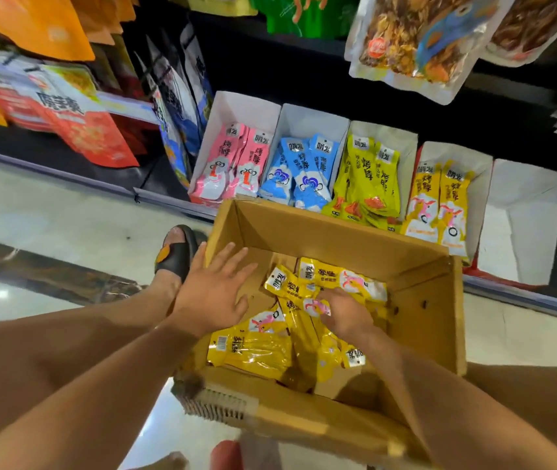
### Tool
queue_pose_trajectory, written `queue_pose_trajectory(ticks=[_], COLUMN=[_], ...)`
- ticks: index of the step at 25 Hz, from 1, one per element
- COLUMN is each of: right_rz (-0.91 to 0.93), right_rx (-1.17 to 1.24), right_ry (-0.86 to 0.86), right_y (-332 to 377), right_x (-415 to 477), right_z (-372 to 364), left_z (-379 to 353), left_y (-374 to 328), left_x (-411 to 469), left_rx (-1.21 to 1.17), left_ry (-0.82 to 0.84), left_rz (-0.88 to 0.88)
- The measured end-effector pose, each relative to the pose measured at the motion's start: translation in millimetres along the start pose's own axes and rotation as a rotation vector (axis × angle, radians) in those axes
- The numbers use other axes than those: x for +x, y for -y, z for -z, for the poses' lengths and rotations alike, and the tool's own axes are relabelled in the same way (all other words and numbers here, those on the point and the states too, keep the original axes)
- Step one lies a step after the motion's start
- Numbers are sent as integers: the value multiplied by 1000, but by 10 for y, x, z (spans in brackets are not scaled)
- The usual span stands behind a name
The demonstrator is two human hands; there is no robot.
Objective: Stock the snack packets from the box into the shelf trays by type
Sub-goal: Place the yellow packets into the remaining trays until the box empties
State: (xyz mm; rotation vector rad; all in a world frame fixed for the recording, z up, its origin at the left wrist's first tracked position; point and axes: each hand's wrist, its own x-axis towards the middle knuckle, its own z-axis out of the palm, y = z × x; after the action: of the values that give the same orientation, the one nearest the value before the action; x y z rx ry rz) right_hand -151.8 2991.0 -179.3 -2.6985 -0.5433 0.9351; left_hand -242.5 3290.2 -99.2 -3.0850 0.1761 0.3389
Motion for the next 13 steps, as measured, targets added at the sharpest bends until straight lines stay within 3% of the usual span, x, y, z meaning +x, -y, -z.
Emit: queue_pose_trajectory(ticks=[4,8,13], right_rz=[-150,-158,-193], right_rx=[-68,-289,-343], right_ry=[115,132,244], right_y=[96,222,191], right_x=[257,556,784], right_z=[-271,-249,-217], left_z=[-37,-52,-51], left_y=[-23,-31,-29], left_x=[12,32,16], left_rx=[-8,-1,-4], left_ry=[-8,-8,-26], left_rz=[9,29,22])
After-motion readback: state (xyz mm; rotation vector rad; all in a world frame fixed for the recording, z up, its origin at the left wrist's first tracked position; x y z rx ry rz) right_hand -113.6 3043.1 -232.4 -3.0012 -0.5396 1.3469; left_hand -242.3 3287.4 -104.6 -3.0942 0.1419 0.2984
